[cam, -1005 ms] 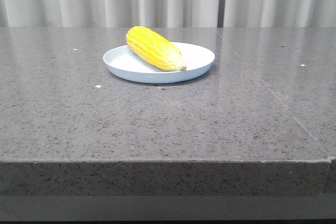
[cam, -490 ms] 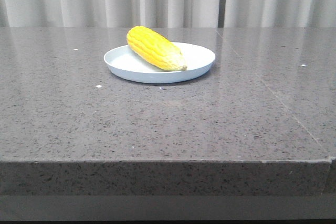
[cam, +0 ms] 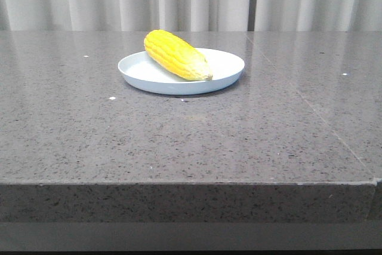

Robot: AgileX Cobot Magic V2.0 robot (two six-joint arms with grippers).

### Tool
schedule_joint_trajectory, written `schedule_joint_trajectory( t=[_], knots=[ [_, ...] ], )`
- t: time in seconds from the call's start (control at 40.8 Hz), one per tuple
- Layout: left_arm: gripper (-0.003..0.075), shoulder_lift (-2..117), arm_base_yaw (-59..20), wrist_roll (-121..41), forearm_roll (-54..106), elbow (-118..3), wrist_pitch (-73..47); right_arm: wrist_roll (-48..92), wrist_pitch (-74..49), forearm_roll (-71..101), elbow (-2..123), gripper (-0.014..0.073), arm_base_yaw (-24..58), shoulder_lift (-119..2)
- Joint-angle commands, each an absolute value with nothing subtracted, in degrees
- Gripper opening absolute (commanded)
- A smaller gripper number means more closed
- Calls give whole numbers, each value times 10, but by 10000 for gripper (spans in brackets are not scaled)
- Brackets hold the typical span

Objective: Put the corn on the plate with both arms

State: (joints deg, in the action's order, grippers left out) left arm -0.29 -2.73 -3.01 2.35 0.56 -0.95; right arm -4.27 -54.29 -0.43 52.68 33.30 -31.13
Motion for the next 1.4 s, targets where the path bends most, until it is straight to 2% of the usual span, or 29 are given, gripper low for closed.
schedule_joint_trajectory(
  t=[0.0, 0.294, 0.392, 0.49, 0.662, 0.809, 0.931, 1.078, 1.373],
  knots=[
    [-20, -14, -25, -30, 29, 18, 36, -42, -500, -12, 541, -87, 333, -314],
    [-20, -14, -25, -30, 29, 18, 36, -42, -499, -13, 539, -87, 333, -310],
    [-20, -14, -25, -30, 29, 18, 36, -36, -479, -24, 523, -87, 285, -288],
    [-20, -14, -25, -30, 29, 18, 36, -36, -402, -24, 468, -87, 211, -247],
    [-20, -14, -25, -30, 29, 18, 36, -36, -192, -25, 302, -87, 96, -155],
    [-20, -14, -25, -30, 29, 18, 36, -36, -60, -25, 153, -87, 50, -64],
    [-20, -14, -25, -30, 29, 18, 36, -36, 4, -24, 64, -87, 21, -9],
    [-20, -14, -25, -30, 29, 18, 36, -36, 42, -20, 0, -87, -5, 15],
    [-20, -13, -25, -30, 29, 18, 36, -36, 23, -17, -3, -87, -24, 15]
  ],
)
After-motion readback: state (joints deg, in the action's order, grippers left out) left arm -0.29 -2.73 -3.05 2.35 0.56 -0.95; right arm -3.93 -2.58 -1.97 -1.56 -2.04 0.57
